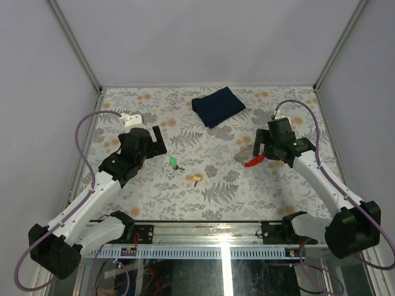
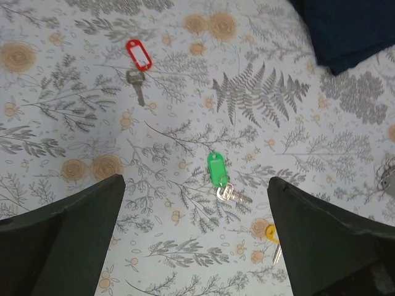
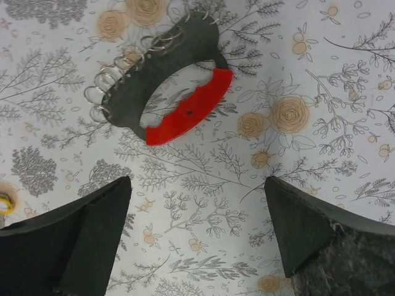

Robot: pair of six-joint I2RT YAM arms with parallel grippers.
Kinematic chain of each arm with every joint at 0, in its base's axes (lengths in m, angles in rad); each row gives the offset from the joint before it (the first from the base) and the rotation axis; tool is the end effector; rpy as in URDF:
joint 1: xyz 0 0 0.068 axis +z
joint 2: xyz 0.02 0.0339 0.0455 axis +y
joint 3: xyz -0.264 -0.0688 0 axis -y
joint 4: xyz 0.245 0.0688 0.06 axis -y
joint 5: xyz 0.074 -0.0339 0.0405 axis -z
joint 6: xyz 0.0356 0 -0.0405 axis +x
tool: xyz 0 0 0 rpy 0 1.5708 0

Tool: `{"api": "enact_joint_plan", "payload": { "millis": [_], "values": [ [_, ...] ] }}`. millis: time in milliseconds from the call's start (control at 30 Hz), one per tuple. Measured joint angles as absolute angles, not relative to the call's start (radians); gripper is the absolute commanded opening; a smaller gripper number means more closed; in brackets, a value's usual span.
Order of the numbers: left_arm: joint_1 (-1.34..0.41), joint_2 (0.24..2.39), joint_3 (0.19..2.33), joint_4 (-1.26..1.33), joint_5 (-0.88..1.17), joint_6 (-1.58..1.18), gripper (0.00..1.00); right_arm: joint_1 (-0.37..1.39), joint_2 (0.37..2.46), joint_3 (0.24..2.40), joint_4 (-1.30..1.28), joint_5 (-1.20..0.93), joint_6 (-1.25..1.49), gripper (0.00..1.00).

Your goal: Put the keys on the keyring

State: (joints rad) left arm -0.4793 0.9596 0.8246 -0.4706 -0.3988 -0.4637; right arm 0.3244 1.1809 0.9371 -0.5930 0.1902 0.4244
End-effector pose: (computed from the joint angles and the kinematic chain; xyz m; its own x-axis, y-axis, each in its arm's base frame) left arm 0.1902 -0.0833 0.2954 -0.5151 -0.1968 -0.8342 -0.0992 0.9804 -0.1700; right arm 0.2343 0.0717 0.2759 -0.7208 0.1842 -0.6682 0.1140 0.9824 0.1479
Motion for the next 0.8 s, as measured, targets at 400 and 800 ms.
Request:
{"api": "enact_joint_plan", "payload": {
  "millis": [400,800],
  "values": [
    [-0.510,1.016,0.828,-0.473,-0.310,-0.401,1.00,0.253,1.355,0.897,-0.496,0.190,0.486,0.83],
    [-0.510,0.992,0.828,-0.473,-0.286,-0.386,0.98,0.206,1.540,0.907,-0.411,0.194,0.490,0.76]
  ]
}}
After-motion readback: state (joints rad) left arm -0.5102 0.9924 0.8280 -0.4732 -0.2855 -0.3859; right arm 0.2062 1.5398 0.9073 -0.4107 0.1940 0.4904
